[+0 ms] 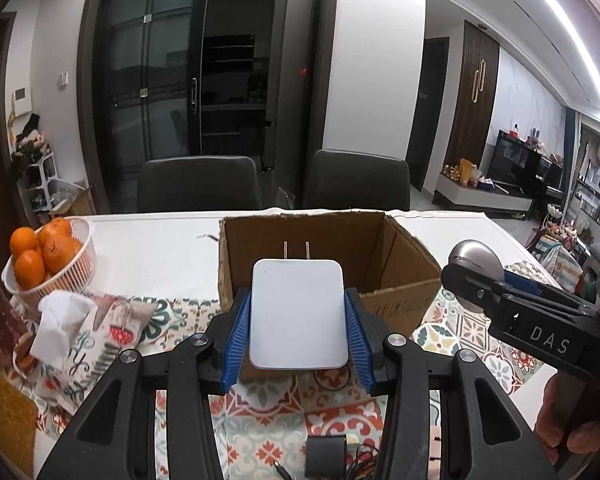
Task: Organize rigid objects
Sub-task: 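Carry both held items into the cardboard box and open both tools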
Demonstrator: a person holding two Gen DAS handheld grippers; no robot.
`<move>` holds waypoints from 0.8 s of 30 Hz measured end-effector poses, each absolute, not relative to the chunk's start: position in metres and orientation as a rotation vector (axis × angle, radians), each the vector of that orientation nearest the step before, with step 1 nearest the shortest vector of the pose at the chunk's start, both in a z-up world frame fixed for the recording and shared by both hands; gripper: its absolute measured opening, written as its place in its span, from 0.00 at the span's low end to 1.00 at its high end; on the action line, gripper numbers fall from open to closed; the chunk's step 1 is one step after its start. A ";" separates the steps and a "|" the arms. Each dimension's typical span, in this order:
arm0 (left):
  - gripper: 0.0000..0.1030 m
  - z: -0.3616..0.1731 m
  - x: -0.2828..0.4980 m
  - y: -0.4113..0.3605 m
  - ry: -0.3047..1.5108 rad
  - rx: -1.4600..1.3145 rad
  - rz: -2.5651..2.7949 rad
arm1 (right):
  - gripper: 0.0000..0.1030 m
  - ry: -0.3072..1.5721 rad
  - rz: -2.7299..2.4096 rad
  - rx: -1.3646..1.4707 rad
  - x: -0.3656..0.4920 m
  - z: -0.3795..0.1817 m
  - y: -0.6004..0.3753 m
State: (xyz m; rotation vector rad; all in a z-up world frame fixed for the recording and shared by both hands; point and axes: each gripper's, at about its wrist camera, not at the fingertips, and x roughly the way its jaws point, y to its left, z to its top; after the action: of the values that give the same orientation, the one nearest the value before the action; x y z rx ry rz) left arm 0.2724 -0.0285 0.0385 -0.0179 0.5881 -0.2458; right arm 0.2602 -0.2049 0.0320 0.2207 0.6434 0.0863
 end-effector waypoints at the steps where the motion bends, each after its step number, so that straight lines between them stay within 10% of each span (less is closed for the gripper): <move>1: 0.43 0.040 0.276 -0.029 0.585 -0.014 -0.246 | 0.63 0.642 0.088 0.222 0.265 0.033 -0.206; 24: 0.43 0.034 0.347 -0.045 0.606 0.077 -0.228 | 0.63 0.693 0.088 0.138 0.330 0.037 -0.203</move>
State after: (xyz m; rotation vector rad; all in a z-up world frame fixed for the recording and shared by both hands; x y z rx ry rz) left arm 0.3469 -0.0446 0.0343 0.0766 0.6062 -0.2283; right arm 0.3297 -0.2033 0.0368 0.1383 0.6929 0.0877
